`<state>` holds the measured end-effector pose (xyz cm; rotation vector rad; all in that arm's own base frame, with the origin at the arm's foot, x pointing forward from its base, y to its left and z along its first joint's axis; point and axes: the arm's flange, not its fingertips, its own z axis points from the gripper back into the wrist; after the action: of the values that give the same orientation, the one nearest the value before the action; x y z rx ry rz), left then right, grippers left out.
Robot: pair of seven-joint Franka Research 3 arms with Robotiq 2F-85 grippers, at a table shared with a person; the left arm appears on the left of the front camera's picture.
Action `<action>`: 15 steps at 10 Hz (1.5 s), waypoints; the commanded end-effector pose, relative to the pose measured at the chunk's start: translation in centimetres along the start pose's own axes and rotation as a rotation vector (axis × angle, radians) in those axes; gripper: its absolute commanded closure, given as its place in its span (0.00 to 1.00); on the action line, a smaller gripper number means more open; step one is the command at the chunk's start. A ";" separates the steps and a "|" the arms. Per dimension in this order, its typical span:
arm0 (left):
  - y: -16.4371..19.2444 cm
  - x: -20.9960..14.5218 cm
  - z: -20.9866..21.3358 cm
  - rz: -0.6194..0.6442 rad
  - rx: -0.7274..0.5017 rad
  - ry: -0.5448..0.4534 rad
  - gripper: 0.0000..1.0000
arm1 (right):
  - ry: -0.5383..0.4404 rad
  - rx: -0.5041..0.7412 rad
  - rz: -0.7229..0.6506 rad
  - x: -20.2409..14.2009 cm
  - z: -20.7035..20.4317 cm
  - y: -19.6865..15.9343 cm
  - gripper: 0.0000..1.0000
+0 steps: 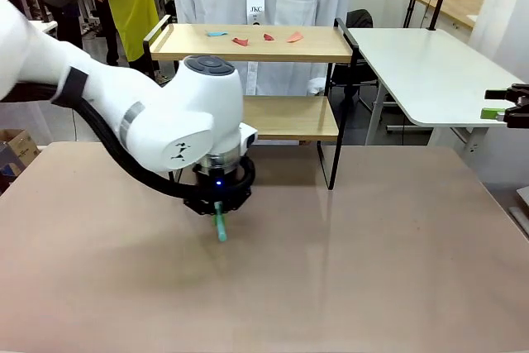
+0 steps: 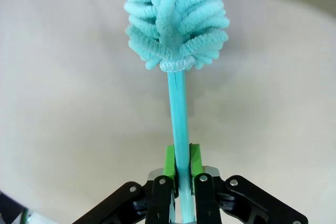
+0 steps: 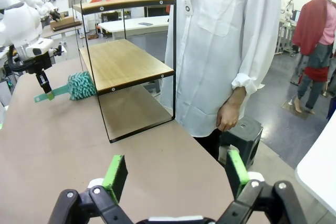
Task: Clean the shelf.
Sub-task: Clean the specific section of the Shelf indicated by the human with the Duster.
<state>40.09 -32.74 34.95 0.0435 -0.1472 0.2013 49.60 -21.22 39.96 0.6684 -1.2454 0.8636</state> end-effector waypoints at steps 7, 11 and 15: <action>4.9 -0.4 2.1 0.075 0.154 -0.050 0.87 | -0.003 -0.001 0.003 0.3 -0.1 0.2 0.00; 4.1 -0.9 2.4 0.061 0.149 -0.079 0.87 | -0.003 -0.001 0.003 0.3 -0.1 0.2 0.00; 7.5 -3.1 3.8 -0.236 -0.138 -0.126 0.87 | -0.003 -0.001 0.003 0.3 -0.1 0.2 0.00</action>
<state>36.19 -28.91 38.54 -0.0154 -0.3144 0.0427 49.60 -21.21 39.95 0.6686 -1.2453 0.8635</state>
